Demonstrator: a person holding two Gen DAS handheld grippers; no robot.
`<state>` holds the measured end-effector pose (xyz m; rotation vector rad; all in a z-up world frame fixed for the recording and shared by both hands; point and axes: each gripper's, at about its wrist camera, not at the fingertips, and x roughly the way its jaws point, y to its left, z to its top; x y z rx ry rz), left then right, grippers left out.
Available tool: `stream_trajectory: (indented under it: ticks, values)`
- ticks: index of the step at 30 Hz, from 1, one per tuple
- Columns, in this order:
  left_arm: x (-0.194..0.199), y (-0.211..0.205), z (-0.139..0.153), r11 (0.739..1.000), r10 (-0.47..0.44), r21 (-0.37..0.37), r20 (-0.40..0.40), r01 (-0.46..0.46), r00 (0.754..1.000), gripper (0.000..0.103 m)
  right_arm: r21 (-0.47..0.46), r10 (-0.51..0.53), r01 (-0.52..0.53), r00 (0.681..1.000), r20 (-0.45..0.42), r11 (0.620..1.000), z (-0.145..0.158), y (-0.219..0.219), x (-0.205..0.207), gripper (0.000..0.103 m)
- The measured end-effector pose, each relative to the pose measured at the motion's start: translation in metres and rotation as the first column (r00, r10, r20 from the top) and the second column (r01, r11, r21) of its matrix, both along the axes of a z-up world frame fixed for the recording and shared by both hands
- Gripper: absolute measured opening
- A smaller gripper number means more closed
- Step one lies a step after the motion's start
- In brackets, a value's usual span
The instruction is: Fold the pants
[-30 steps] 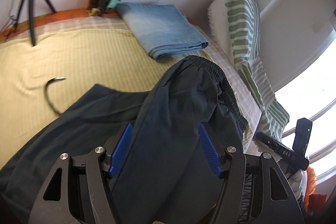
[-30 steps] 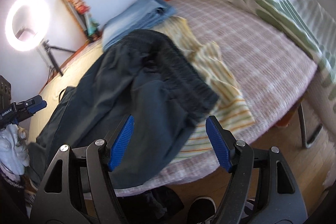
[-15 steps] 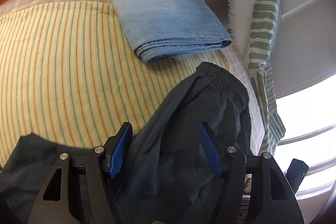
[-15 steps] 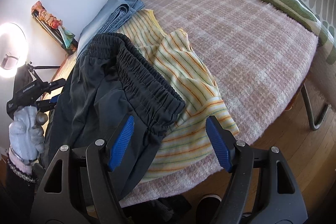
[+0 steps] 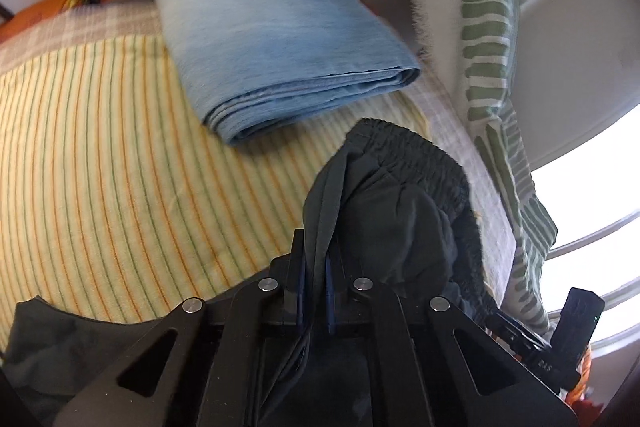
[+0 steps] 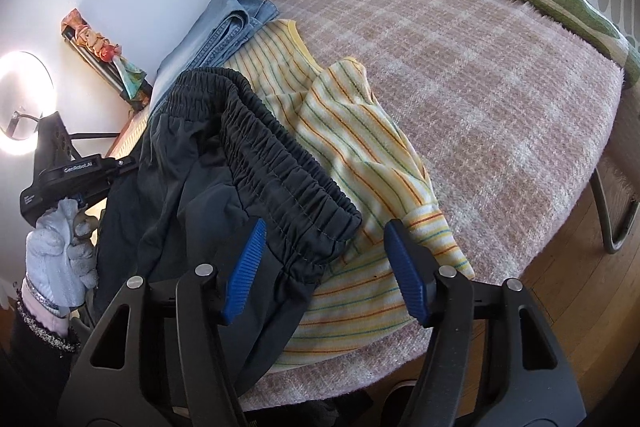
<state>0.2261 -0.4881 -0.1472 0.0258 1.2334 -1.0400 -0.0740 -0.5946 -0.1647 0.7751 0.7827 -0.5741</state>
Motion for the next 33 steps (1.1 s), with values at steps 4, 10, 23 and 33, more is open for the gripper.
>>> stream_trajectory:
  ticks: [4, 10, 23, 33]
  values:
    - [-0.017, 0.006, 0.023, 0.997, -0.05, -0.063, 0.033, 0.052, 0.998, 0.004, -0.02, -0.011, 0.012, 0.999, 0.036, 1.0, 0.009, 0.001, -0.007, 0.066]
    - [-0.06, 0.012, 0.056, 0.978, -0.162, -0.107, 0.134, 0.177, 0.978, 0.004, -0.008, 0.012, -0.011, 0.996, 0.087, 1.0, 0.021, 0.003, -0.017, 0.066]
    - [-0.174, -0.009, 0.043, 0.874, -0.468, -0.021, 0.237, 0.486, 0.851, 0.003, 0.039, 0.026, -0.034, 0.981, 0.192, 0.999, 0.047, -0.02, -0.03, 0.066]
    - [-0.192, 0.0, 0.031, 0.878, -0.469, 0.025, 0.247, 0.478, 0.848, 0.005, 0.152, 0.182, -0.213, 0.963, 0.199, 0.965, 0.034, -0.027, 0.022, 0.071]
